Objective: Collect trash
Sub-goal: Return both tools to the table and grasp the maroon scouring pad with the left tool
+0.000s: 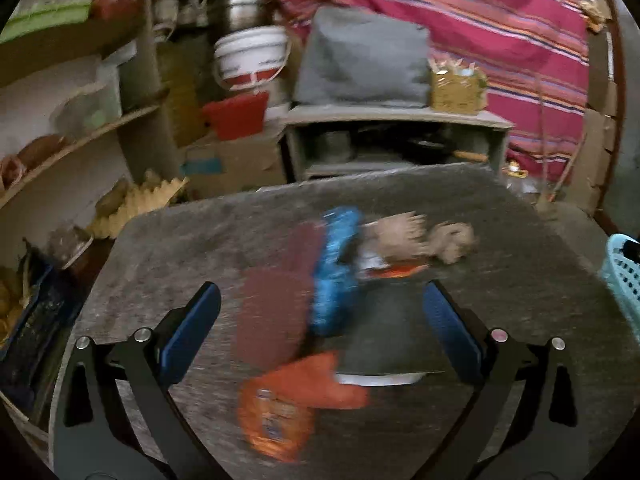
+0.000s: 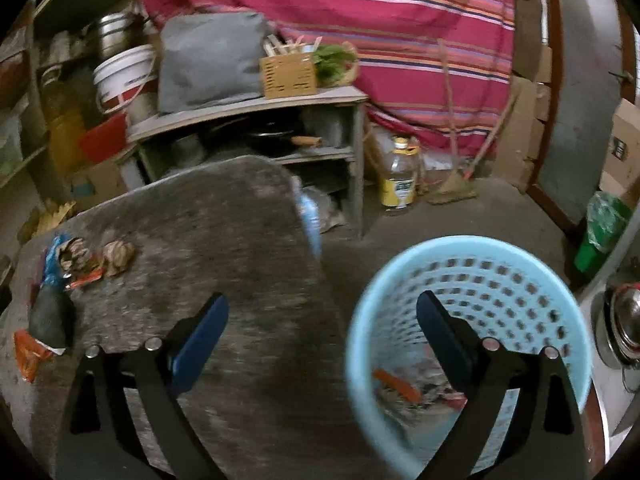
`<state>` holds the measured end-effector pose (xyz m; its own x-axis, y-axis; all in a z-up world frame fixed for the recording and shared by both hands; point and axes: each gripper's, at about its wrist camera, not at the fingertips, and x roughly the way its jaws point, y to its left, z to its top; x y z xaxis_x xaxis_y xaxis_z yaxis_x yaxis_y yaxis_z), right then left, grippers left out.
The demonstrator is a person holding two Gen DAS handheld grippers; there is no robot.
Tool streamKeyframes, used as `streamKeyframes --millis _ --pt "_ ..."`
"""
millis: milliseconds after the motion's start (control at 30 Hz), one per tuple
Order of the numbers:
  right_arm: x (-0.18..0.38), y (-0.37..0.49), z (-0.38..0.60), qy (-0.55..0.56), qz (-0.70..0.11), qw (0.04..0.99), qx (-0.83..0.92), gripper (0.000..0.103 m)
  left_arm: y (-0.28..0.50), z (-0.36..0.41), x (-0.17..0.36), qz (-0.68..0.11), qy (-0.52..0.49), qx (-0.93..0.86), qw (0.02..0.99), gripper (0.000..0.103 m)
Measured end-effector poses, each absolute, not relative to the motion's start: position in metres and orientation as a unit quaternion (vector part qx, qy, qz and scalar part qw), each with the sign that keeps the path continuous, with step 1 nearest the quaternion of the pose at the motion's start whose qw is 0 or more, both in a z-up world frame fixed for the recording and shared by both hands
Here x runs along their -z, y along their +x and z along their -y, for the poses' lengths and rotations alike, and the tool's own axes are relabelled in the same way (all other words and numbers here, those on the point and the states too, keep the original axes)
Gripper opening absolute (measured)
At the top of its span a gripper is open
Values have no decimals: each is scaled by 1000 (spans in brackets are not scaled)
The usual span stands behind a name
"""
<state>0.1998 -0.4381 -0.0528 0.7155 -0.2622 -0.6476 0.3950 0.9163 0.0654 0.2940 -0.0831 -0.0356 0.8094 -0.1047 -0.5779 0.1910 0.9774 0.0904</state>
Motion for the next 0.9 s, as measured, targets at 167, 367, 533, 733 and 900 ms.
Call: streamKeyframes --millis 167,367,533,733,900 --pt "60 218 413 76 -349 919 169 94 324 48 60 -343 46 88 934 98" --pt "70 236 393 52 -368 914 161 94 348 43 84 -372 53 101 921 98" --pt "72 241 386 38 -373 913 163 94 366 40 104 -397 39 131 908 98" --pt "71 246 384 45 -373 912 163 94 367 40 107 -408 18 171 897 77" --pt "67 249 372 49 -367 916 153 94 358 45 104 -402 40 162 900 64"
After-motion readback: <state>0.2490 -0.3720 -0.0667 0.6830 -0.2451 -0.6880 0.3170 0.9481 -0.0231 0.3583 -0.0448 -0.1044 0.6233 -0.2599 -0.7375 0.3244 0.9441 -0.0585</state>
